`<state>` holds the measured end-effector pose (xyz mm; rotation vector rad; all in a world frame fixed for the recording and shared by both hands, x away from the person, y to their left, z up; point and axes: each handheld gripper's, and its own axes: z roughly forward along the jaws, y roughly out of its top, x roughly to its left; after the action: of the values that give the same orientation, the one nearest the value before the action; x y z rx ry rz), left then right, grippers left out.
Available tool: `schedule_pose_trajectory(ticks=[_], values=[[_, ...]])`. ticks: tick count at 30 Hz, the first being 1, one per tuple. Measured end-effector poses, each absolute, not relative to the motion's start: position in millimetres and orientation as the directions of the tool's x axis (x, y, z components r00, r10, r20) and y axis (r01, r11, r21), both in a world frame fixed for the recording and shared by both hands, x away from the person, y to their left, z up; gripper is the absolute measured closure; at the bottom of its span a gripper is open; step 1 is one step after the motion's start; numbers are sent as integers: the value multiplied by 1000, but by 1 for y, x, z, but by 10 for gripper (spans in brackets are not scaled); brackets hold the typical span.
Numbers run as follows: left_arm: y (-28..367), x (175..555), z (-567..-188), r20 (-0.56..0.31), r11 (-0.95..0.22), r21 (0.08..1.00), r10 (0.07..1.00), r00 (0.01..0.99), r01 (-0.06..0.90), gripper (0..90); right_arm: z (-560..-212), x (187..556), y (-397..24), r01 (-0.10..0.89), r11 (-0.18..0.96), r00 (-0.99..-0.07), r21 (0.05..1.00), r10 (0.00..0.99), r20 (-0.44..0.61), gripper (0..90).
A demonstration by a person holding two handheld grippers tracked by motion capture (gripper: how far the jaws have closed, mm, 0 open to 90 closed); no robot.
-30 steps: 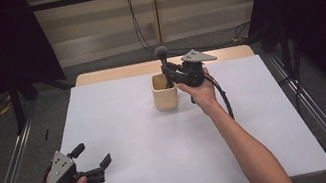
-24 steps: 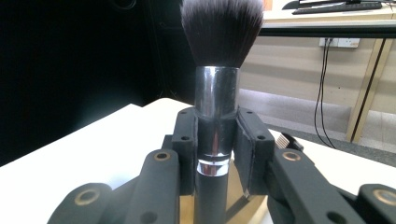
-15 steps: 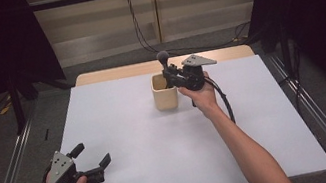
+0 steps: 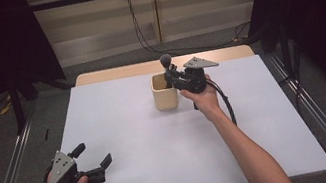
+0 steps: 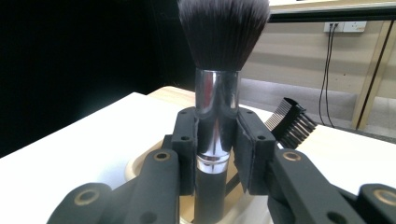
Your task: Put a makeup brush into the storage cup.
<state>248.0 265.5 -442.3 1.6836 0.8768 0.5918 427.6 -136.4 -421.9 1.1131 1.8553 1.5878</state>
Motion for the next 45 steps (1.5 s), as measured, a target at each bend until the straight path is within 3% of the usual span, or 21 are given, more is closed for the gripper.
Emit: schedule_pose_trajectory(ticks=[16, 24, 39, 45], values=[[266, 249, -443, -47, -137, 957, 797, 602, 255, 30, -426, 429, -140, 322, -4, -557, 947, 808, 193, 675], [265, 251, -443, -52, -132, 957, 796, 603, 257, 30, -423, 425, -140, 322, -12, -546, 947, 814, 196, 437], [267, 251, -443, -56, -127, 958, 798, 599, 258, 30, -422, 422, -141, 325, -22, -541, 946, 815, 205, 68], [267, 249, -442, -57, -121, 960, 799, 598, 253, 30, -422, 419, -143, 320, -25, -543, 947, 814, 205, 0]])
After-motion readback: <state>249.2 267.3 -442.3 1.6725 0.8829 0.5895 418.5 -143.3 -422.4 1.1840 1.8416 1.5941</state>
